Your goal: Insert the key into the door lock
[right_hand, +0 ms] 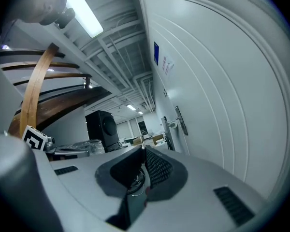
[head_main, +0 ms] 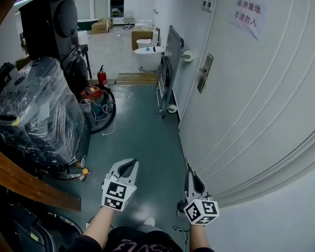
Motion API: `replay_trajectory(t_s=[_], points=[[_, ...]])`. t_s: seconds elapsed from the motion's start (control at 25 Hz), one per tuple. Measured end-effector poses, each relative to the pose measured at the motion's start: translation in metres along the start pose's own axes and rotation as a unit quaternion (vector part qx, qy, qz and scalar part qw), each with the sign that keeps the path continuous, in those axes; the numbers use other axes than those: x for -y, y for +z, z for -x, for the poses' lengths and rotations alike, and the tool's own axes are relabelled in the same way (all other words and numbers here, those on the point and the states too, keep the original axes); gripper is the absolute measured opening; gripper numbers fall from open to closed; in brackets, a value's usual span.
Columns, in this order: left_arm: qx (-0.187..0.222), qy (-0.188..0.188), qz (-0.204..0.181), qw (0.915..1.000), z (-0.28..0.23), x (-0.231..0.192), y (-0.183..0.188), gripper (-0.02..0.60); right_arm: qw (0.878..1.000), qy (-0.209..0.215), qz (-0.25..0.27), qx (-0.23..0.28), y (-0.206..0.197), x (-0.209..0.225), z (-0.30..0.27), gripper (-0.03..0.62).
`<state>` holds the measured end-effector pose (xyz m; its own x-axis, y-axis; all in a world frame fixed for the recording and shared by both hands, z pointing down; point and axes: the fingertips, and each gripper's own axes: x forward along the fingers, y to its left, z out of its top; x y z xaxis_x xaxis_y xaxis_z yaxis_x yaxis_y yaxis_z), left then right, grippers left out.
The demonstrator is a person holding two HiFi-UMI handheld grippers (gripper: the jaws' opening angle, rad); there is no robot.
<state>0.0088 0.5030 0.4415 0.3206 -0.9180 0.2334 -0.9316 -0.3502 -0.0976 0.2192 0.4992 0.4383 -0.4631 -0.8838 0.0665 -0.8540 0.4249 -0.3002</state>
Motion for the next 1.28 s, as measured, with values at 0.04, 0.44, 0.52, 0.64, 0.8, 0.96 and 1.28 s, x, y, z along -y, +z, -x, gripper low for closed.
replay_trajectory(t_s=[0.04,0.44,0.52,0.64,0.8,0.96,1.28], points=[[0.000,0.003,-0.001,1.0000,-0.006,-0.002,0.002,0.012,1.000,0.002,-0.001,0.001,0.003,0.004,-0.008,0.078],[0.004,0.033,0.003,0.9995,-0.035,-0.027,0.019,0.012,1.000,0.023,-0.015,0.007,0.026,0.019,-0.054,0.078],[0.004,0.034,0.008,0.9994,-0.041,-0.030,0.017,0.012,1.000,0.021,-0.014,0.007,0.026,0.024,-0.059,0.078],[0.007,0.031,0.008,0.9995,-0.054,-0.033,0.016,0.012,1.000,0.015,-0.013,0.007,0.026,0.033,-0.067,0.078],[0.011,0.025,0.009,0.9996,-0.073,-0.042,0.014,0.012,1.000,0.008,-0.012,0.012,0.028,0.041,-0.083,0.078],[0.018,0.021,0.021,0.9994,-0.096,-0.060,0.015,0.012,1.000,0.001,-0.005,0.010,0.029,0.045,-0.107,0.078],[0.010,0.004,0.029,0.9995,-0.152,-0.100,0.007,0.012,1.000,-0.015,-0.004,-0.002,0.023,0.053,-0.170,0.078]])
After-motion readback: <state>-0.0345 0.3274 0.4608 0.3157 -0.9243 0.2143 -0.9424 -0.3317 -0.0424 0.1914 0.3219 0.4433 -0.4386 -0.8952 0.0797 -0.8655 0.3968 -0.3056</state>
